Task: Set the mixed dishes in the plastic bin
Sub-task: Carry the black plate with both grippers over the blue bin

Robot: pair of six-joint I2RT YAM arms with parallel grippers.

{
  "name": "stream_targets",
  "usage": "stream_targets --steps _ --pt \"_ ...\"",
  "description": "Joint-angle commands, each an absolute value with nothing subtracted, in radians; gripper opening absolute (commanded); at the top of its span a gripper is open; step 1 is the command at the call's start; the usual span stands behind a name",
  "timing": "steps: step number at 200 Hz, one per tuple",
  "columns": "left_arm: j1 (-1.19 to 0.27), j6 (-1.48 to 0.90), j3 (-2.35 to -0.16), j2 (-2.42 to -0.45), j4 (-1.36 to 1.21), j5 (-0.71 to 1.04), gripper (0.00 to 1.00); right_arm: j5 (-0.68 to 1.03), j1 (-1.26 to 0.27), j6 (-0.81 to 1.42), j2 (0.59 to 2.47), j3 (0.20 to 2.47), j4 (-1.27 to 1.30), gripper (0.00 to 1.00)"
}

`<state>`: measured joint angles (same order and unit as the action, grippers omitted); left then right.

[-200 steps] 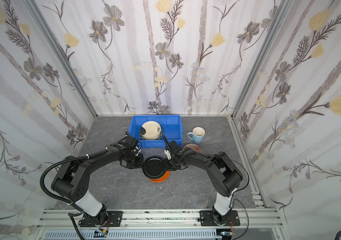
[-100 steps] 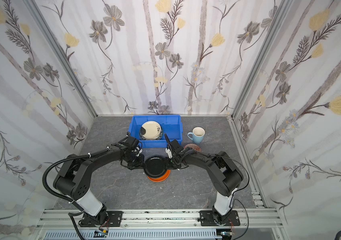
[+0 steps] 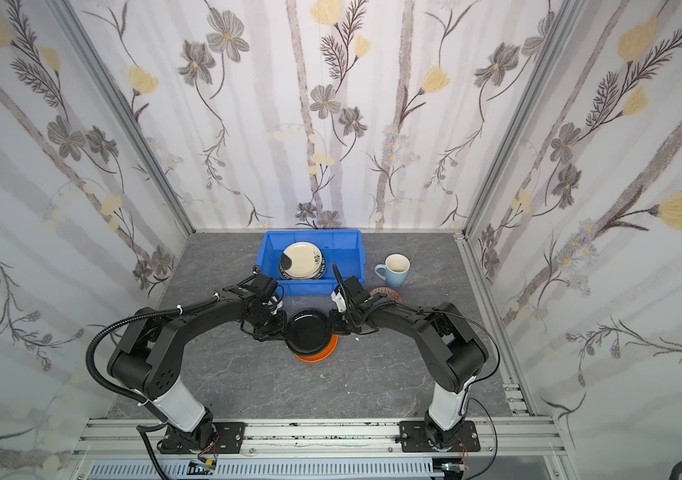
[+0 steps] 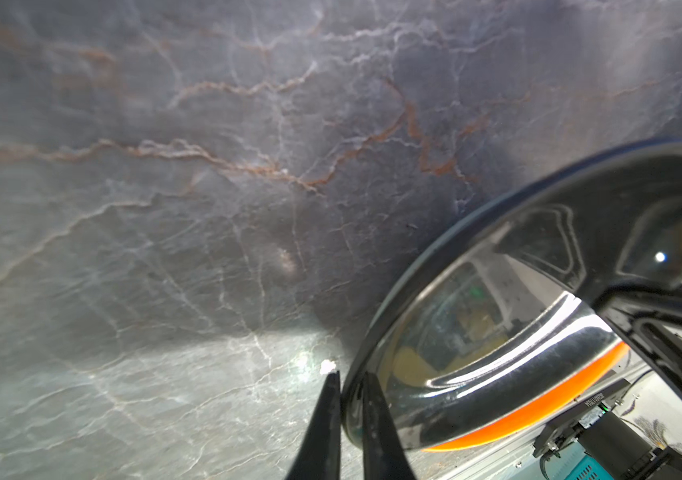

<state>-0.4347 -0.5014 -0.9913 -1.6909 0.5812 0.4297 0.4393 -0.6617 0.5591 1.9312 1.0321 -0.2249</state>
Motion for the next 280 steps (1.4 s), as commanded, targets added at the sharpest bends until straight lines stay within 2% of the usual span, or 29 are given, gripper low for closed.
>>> stream_targets --steps 1,14,42,71,83,109,153,198,280 --pt "-0.436 -0.497 -1.015 -1.685 0.540 0.432 0.36 0.512 -0.667 0.527 1.925 1.029 -0.199 0.02" --pt "-0.436 -0.491 -1.026 -1.674 0.549 0.427 0.47 0.515 -0.664 0.526 1.921 1.029 -0.200 0.01" --pt "-0.435 -0.482 -1.047 -1.656 0.572 0.419 0.63 0.519 -0.658 0.519 1.918 1.029 -0.200 0.01" --pt "-0.430 -0.475 -1.065 -1.626 0.607 0.399 0.72 0.527 -0.653 0.514 1.912 1.033 -0.200 0.00" --pt "-0.425 -0.471 -1.073 -1.604 0.625 0.385 0.78 0.529 -0.649 0.513 1.908 1.037 -0.200 0.00" --pt "-0.377 -0.491 -1.065 -1.526 0.623 0.401 1.00 0.535 -0.646 0.511 1.902 1.047 -0.199 0.00" --pt "-0.263 -0.489 -1.102 -1.390 0.694 0.352 1.00 0.546 -0.641 0.496 1.906 1.116 -0.226 0.00" --pt "-0.165 -0.455 -1.190 -1.344 0.760 0.307 1.00 0.547 -0.619 0.471 1.945 1.306 -0.308 0.00" --pt "-0.090 -0.441 -1.364 -1.535 0.717 0.345 1.00 0.579 -0.521 0.437 2.177 1.748 -0.461 0.00"
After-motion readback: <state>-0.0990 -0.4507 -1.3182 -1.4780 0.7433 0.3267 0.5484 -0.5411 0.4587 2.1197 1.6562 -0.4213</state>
